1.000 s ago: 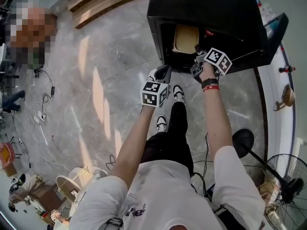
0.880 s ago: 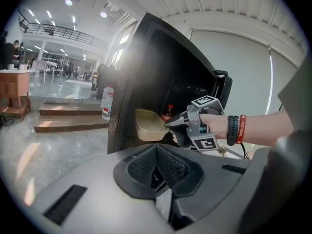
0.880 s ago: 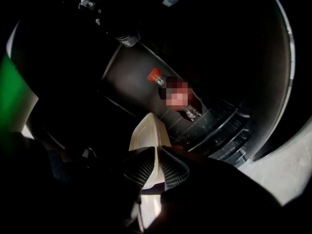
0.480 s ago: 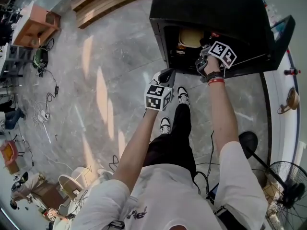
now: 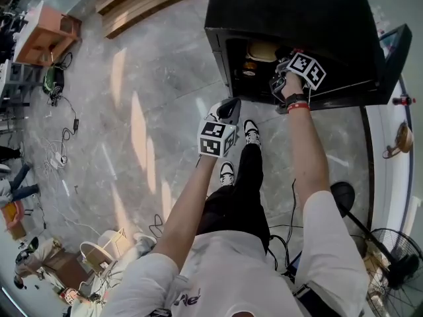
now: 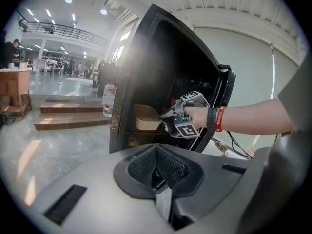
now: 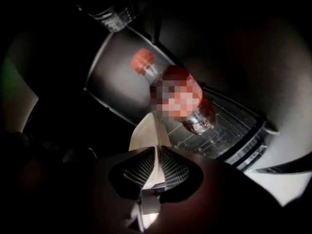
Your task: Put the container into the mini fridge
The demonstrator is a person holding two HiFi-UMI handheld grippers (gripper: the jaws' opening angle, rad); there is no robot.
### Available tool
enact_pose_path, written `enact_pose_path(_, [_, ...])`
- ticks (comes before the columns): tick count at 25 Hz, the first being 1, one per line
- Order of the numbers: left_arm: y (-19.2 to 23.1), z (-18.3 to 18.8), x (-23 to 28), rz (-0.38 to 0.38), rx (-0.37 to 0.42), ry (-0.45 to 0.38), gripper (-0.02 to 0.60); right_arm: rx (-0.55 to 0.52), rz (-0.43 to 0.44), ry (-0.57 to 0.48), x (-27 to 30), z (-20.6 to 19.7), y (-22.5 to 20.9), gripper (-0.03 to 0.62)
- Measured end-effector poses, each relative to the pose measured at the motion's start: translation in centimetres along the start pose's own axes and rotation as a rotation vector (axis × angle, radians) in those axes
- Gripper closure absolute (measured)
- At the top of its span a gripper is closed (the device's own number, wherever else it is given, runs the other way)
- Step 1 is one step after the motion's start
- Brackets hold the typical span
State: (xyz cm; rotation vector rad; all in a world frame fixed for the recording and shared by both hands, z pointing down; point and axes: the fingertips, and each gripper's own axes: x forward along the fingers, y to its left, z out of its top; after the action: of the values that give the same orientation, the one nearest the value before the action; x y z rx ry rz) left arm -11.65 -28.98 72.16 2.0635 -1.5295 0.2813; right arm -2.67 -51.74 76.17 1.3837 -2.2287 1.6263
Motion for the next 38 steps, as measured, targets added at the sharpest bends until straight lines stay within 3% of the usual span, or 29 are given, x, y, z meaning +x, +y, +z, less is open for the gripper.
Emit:
enact_pose_path(17, [1.1, -1.3, -0.1, 0.014, -0.015, 0.017, 0.561, -0.055, 0.02, 0.007, 2.0, 0.1, -0.4, 0.537])
enact_pose_path(20, [1.0, -1.0, -0.1, 0.01, -0.013, 0.016, 0.561, -0.066, 0.045, -0.009, 1.8, 0.4, 0.0, 0.472])
enact_pose_path(32, [-0.2, 1.4, -1.5, 0.007, -0.011, -0.016, 0.561, -0.052, 0.068, -0.057, -2.1, 0.5, 2.0, 0.461])
enact_pose_path(38, [-1.3, 2.6, -2.9, 0.007, -0.016, -0.034, 0.561, -0.094, 0.068, -0.052, -4.9, -0.3, 3.1, 0.462])
